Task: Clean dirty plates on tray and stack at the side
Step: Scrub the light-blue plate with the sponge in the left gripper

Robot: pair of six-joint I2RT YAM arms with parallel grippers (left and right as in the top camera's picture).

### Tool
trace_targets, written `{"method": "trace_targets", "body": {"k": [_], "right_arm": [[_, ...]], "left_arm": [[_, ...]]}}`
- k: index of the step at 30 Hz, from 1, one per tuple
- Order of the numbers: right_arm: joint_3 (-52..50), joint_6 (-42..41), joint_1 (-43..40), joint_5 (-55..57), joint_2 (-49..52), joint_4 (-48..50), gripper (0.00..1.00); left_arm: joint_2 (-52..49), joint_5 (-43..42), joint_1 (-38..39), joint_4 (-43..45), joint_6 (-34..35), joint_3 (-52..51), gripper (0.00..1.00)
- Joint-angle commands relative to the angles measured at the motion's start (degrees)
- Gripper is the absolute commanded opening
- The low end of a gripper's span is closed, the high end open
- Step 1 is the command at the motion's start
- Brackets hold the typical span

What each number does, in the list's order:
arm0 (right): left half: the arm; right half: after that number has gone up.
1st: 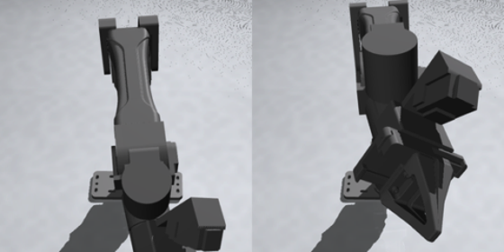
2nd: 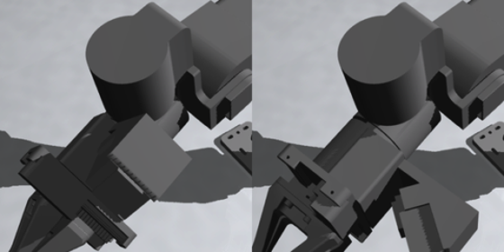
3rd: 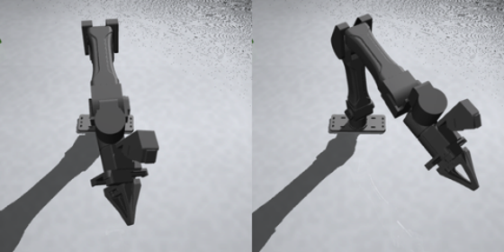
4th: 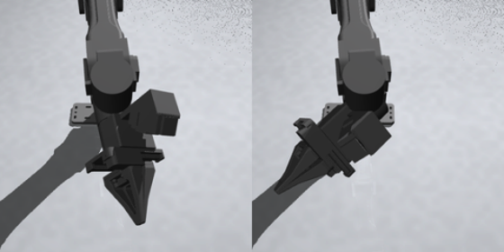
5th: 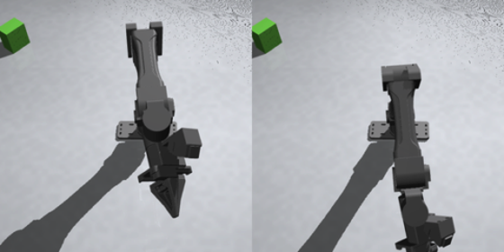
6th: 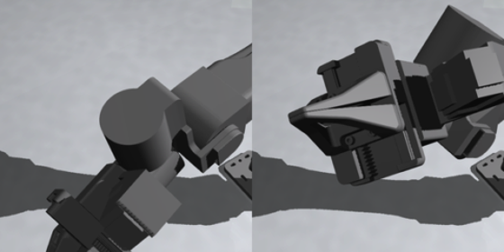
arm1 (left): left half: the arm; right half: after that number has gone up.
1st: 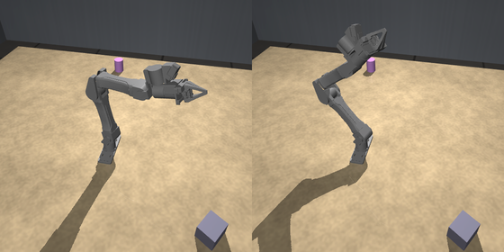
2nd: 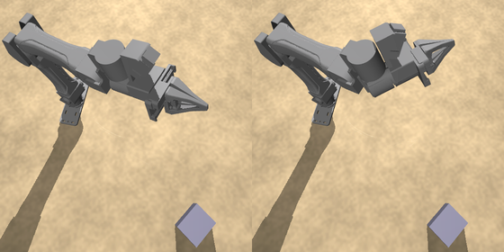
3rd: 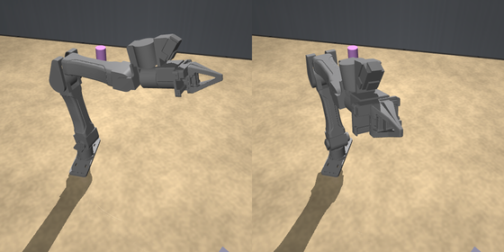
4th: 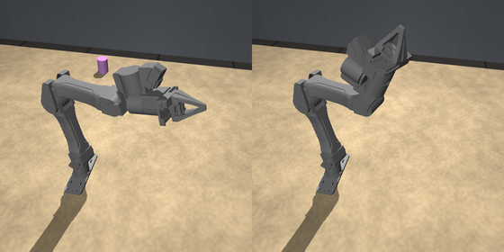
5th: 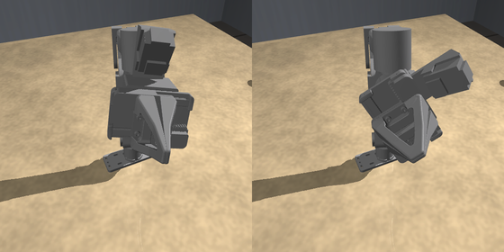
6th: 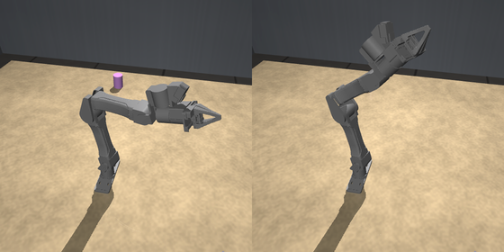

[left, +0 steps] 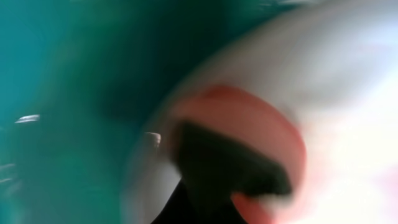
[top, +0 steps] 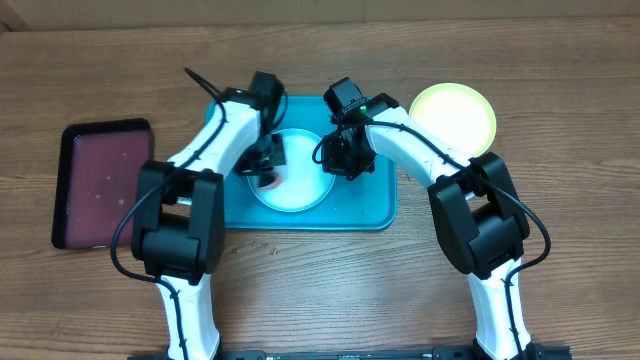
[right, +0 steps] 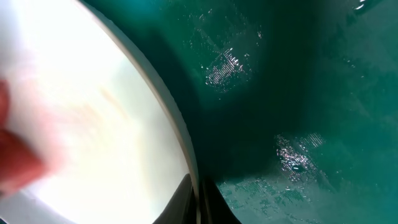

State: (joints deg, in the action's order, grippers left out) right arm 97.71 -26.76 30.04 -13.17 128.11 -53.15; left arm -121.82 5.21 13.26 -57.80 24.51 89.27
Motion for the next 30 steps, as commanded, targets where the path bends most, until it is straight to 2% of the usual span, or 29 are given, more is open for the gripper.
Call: {"method": "trace_targets", "body": {"k": [1,4,11,14,22,25,28,30], "right_arm": [[-0.3,0.2,-0.4,1.6,0.1,-0.3,0.04],[-0.3,0.2,-0.4,1.6,0.1,-0.2,0.04],[-0.3,0.7,-0.4,1.5,0.1,-0.2,0.04],[-0.3,1.5,-0.4,1.5,0.1,-0.1,0.04],[-0.3,1.5,-0.4,1.5,0.1,-0.1,0.04],[-0.3,1.5,-0.4,1.5,0.1,-0.2,0.04],[-0.3,1.7,-0.4,1.5,0.1,-0.4,0.04],[-0.3,1.7,-0.4,1.5,0.1,-0.5,0.04]], "left_arm": [[-0.7,9.3,-3.0,-2.0,0.8,2.4,0.04],[-0.7,4.8,-3.1,-1.4,0.8,4.0,0.04],[-0.8,-15.0,0.1,5.6,0.8,1.4,0.04],[-0.9,-18.8,2.4,9.1,0.8,-0.7,0.04],[-3.7,-19.2,6.5,11.2,1.2,-1.8,0.04],[-3.7,-17.1,6.6,11.0,-1.9,-1.6,0.04],[-3.7,-10.8,5.5,7.4,-3.1,0.2,0.05],[-3.7,-3.0,4.2,3.1,-2.4,2.6,0.04]]}}
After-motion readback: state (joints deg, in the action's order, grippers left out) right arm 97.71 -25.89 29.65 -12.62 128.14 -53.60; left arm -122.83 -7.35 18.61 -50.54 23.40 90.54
